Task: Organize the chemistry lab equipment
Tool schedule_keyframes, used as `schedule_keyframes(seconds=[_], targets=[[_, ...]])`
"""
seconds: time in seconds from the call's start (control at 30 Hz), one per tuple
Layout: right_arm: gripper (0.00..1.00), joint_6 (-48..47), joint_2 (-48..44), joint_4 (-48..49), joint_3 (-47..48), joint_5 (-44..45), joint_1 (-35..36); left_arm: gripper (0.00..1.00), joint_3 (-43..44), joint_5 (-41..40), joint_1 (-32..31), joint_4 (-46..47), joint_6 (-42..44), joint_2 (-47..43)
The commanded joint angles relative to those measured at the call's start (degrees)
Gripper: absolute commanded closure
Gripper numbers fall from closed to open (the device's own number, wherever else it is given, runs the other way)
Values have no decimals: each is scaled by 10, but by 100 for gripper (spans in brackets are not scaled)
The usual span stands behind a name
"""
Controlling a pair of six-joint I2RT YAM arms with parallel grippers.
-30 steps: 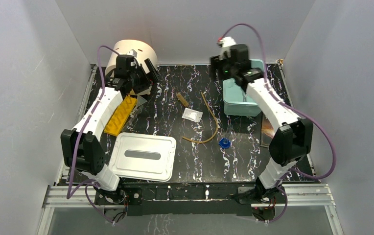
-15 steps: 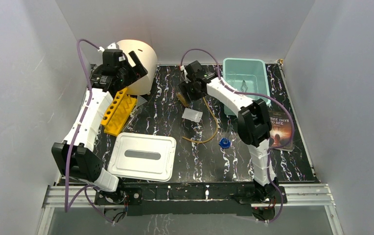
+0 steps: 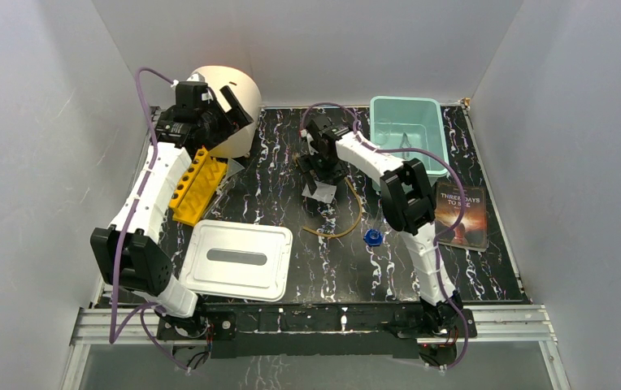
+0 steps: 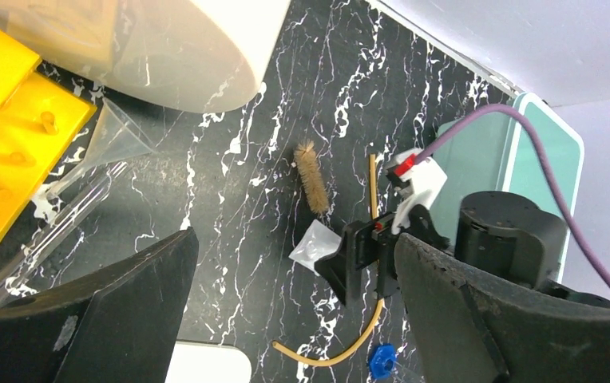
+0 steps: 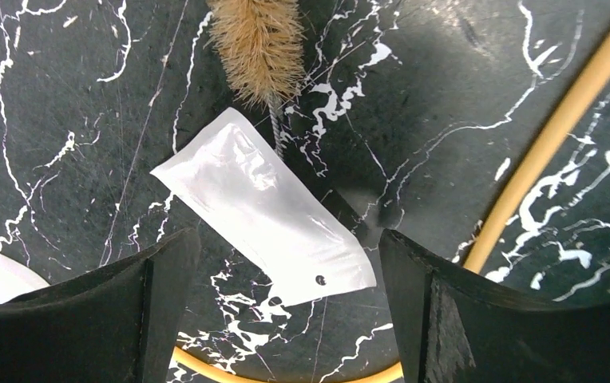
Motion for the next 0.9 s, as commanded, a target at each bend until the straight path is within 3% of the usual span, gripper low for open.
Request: schedule_keyframes(seconds=[0.0, 0.2, 0.6, 0.87], targets=[[10, -38, 11, -6, 27, -57, -10, 7, 41, 12, 3, -7, 13, 8], [12, -48, 28, -4, 38, -26, -16, 7, 38, 21, 2, -6, 7, 15], [29, -45, 20, 3, -5, -130, -19, 7, 29, 32, 2, 1, -4, 22], [68, -26, 8, 14, -47, -167, -35, 8, -4, 63, 2, 8, -27, 17]])
